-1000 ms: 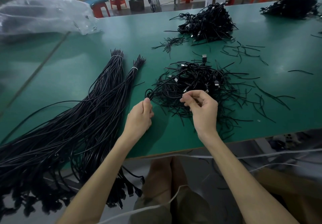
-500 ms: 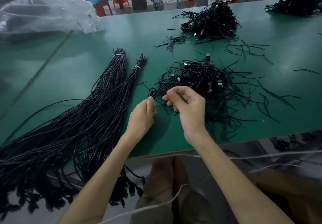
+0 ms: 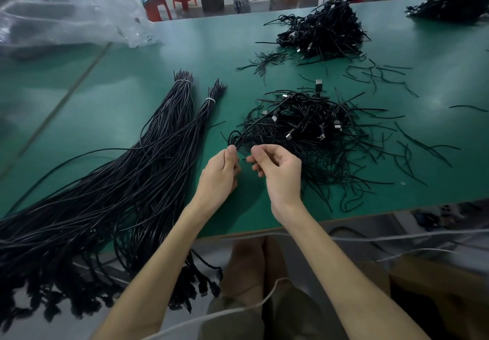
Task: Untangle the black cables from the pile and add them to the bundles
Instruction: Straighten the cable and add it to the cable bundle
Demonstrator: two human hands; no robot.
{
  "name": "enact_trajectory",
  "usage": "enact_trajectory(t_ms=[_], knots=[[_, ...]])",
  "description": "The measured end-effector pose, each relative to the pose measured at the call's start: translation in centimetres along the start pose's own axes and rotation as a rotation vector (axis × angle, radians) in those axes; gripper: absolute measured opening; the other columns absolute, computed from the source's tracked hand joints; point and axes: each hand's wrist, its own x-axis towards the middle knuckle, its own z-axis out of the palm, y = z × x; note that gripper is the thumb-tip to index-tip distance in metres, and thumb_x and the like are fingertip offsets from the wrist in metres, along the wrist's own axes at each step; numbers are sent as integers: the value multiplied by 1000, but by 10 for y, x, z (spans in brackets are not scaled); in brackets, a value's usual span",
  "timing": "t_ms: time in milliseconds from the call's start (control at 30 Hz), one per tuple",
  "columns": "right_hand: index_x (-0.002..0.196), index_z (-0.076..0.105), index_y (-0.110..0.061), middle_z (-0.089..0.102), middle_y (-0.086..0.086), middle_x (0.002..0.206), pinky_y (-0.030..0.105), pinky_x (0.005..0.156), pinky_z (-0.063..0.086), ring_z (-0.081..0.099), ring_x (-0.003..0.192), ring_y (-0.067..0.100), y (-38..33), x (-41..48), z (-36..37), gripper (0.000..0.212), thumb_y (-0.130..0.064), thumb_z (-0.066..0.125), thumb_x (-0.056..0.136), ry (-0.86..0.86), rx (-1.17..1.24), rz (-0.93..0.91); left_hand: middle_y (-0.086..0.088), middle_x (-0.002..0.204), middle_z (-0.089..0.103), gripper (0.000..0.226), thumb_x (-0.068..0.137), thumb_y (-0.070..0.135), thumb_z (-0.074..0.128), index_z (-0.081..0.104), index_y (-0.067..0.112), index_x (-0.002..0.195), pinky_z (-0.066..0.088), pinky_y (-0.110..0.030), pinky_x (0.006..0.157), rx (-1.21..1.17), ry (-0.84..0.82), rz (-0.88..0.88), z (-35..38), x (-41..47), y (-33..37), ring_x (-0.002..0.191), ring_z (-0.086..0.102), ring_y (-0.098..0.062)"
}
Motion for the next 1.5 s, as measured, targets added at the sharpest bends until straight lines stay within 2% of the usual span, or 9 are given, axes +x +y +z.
enact_trajectory(t_ms=[333, 633, 733, 833, 933, 1000, 1167, 1300, 1500], knots=[[96, 72, -17, 77, 3, 79, 19, 58, 48, 65, 65, 8, -4, -3, 0, 9, -25, 74, 94, -63, -49, -23, 1, 63, 39, 45, 113, 37, 32, 43, 14, 76, 30, -32, 46, -55, 12, -17, 0, -2, 6, 47, 33, -15], [106, 64, -7, 71, -1, 77, 24, 63, 51, 63, 70, 11, -3, -2, -3, 11, -18, 62, 103, 216, 163, -36, -12, 72, 36, 40, 114, 33, 28, 43, 12, 83, 27, -21, 36, -122, 63, -26, -3, -3, 11, 41, 34, -19], [122, 58, -8, 75, 2, 97, 24, 68, 54, 69, 77, 10, -3, -1, -1, 20, -19, 57, 106, 219, 136, -6, -8, 69, 34, 41, 114, 34, 29, 41, 13, 80, 28, -21, 37, -104, 47, -29, -4, -2, 10, 42, 34, -18], [151, 41, -16, 67, 0, 128, 24, 76, 58, 72, 97, 8, -4, -1, 0, 50, -29, 58, 105, 92, 15, -1, -4, 65, 35, 44, 113, 34, 31, 39, 14, 75, 30, -22, 38, -106, 36, -34, -3, -3, 10, 44, 32, -17], [159, 32, -22, 60, 2, 141, 28, 80, 60, 72, 102, 10, -6, -2, 3, 60, -30, 58, 105, -6, -59, -54, 2, 60, 35, 46, 113, 35, 34, 40, 15, 72, 30, -23, 38, -125, 38, -40, -3, -4, 11, 44, 31, -15], [154, 40, -23, 67, -2, 130, 30, 79, 60, 73, 99, 12, -7, -3, 5, 51, -31, 56, 106, -35, -77, -79, 8, 55, 34, 47, 113, 35, 35, 38, 17, 69, 28, -26, 39, -132, 33, -38, -3, -4, 11, 43, 29, -13], [119, 68, -25, 73, -6, 112, 42, 87, 59, 70, 103, 14, -9, -5, 5, 22, -37, 61, 102, -53, -134, -64, 8, 55, 32, 47, 112, 35, 38, 36, 18, 68, 26, -27, 39, -144, 10, -29, -3, -5, 11, 45, 26, -13], [100, 72, -22, 73, -5, 91, 29, 72, 52, 67, 82, 10, -7, -6, 4, 4, -25, 70, 97, -66, -156, -100, 7, 54, 31, 45, 111, 35, 40, 39, 15, 71, 24, -29, 40, -137, 6, -24, -2, -5, 10, 44, 27, -15], [101, 70, -19, 74, -3, 90, 23, 70, 52, 67, 77, 9, -8, -6, 5, 8, -20, 74, 94, -95, -130, -61, 6, 55, 30, 48, 110, 35, 41, 35, 21, 65, 25, -27, 39, -185, -1, -23, -4, -6, 10, 44, 25, -15]])
